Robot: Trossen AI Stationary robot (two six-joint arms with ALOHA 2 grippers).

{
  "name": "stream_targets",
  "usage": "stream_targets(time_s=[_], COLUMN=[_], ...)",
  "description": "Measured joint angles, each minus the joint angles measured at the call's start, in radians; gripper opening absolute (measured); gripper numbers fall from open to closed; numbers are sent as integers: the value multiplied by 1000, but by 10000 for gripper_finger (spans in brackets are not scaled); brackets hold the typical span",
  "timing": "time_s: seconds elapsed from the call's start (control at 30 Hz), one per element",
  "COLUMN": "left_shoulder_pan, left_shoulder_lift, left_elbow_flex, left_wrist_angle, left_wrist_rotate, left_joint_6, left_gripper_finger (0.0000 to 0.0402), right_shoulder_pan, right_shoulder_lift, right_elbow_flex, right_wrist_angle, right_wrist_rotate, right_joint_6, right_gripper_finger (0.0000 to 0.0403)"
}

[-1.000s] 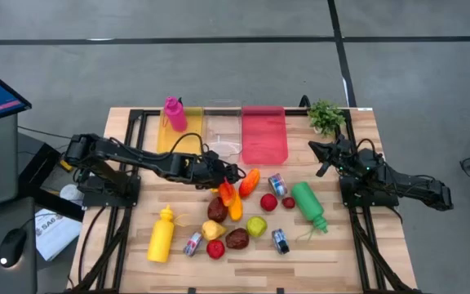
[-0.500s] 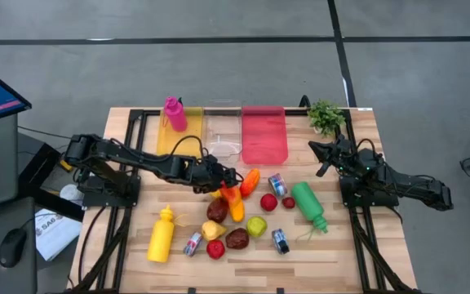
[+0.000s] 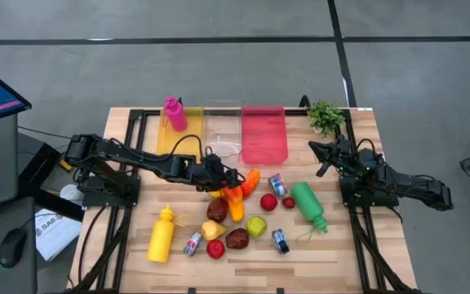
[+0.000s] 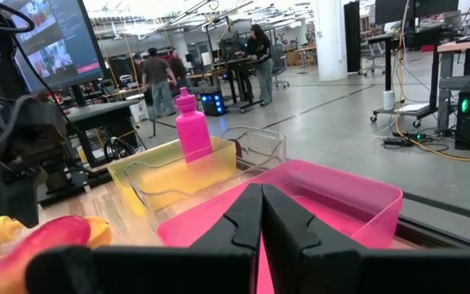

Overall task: Pick & Place Food Item
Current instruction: Put the yellow starfruit into the pink bin

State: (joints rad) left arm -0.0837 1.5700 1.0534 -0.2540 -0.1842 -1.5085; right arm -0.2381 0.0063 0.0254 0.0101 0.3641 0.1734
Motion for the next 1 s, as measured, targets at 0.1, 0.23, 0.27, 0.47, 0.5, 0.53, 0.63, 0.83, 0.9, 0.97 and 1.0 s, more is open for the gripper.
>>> stream_targets(time_s=[0.1,0.23,0.27,0.47,0.5,0.53,0.63,0.83,0.9,0.97,1.0], left_shoulder_pan=[0,0,0,0,0,0,0,0,0,0,0], left_shoulder_lift=[0,0,0,0,0,0,0,0,0,0,0], left_elbow_flex=[0,0,0,0,0,0,0,0,0,0,0], left_wrist_angle=[80,163,175,209,210,211,211,211,211,211,211], left_wrist_rotate=[0,0,0,-1,-1,-1,-1,-1,-1,-1,-1], left_joint_6=[66,146,164,234,247,252,253,255,255,255,255], left_gripper_finger=[337,337,337,337,337,337,337,337,337,337,337], right_shoulder_pan=[0,0,0,0,0,0,0,0,0,0,0], right_shoulder_lift=[0,0,0,0,0,0,0,0,0,0,0], right_elbow_flex=[0,0,0,0,0,0,0,0,0,0,0], right_wrist_angle=[0,0,0,0,0,0,0,0,0,0,0], right_wrist_rotate=[0,0,0,0,0,0,0,0,0,0,0], right_joint_6=[0,0,0,0,0,0,1,0,0,0,0], right_gripper_finger=[6,6,6,6,6,6,6,6,6,6,6])
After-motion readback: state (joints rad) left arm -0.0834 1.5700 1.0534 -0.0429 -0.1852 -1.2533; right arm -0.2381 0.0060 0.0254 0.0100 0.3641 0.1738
